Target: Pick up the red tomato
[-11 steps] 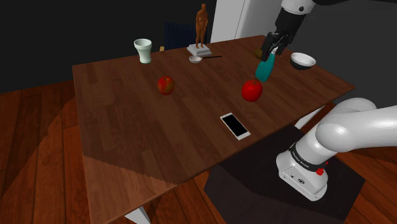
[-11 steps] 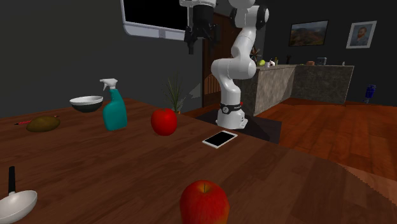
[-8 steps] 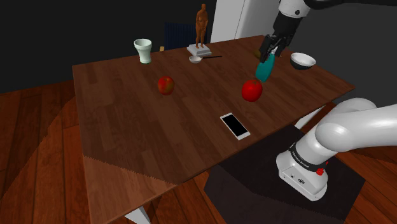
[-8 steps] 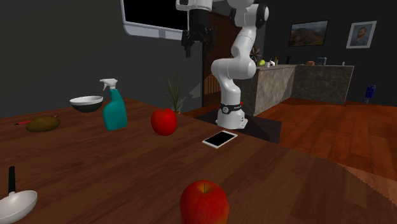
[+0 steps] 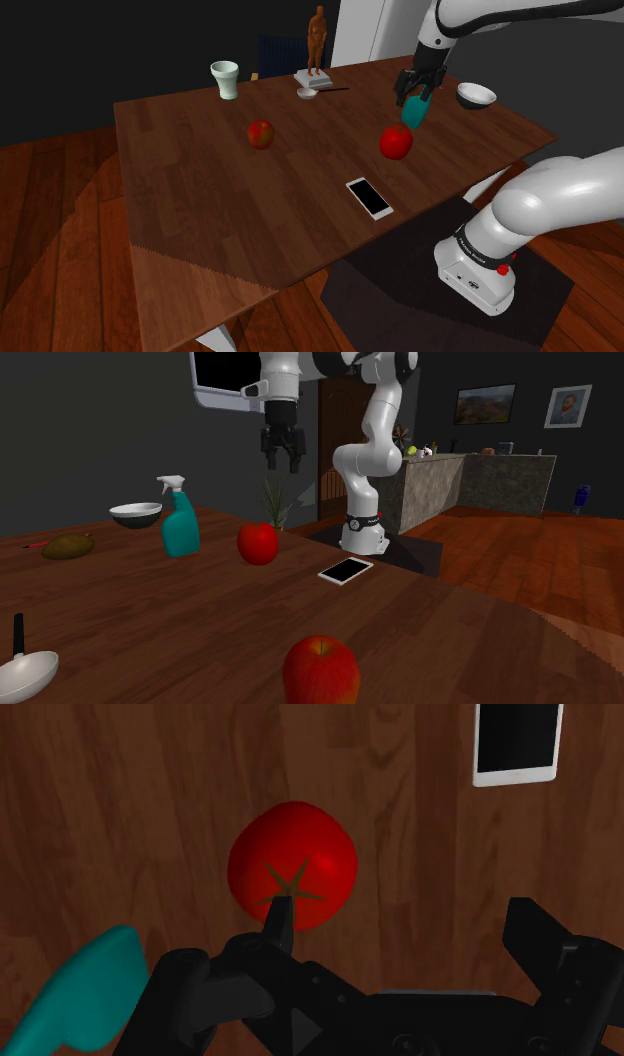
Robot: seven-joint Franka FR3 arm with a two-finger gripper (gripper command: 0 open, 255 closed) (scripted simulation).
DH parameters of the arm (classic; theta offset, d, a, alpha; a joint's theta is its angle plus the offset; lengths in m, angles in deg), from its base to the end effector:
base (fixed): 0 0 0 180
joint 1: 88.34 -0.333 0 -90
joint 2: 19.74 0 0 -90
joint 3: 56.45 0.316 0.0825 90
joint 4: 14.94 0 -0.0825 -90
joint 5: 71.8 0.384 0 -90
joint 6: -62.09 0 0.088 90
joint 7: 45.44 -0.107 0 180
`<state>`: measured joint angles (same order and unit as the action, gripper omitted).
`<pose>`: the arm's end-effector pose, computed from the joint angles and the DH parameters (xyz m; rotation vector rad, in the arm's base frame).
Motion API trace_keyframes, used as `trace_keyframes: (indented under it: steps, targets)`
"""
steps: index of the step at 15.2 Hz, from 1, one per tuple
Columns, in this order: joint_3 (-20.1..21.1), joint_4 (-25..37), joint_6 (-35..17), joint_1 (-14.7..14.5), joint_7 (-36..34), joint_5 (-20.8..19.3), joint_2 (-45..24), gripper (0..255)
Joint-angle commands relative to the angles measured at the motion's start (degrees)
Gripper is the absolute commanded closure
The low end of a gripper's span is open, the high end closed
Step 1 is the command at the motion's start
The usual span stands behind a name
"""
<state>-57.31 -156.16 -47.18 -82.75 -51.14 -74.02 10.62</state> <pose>0.3819 -0.0463 0.4783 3.0976 -0.3055 -0.0434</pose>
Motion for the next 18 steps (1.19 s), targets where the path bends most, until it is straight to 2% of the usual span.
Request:
trace_keyframes:
  steps: [1,8,17,18]
  targets:
    - [-1.1,-0.3,-2.8,1.3,-0.5,-0.4,-3.4,0]
    - [-4.6,1.7,-10.4,4.8,-2.1,-0.8,-16.1,0]
    - [-4.8,-1.3,-16.8,4.8,-2.1,-0.7,-19.6,0]
    - [-4.7,-1.2,-16.8,4.7,-2.1,-0.6,-19.7,255]
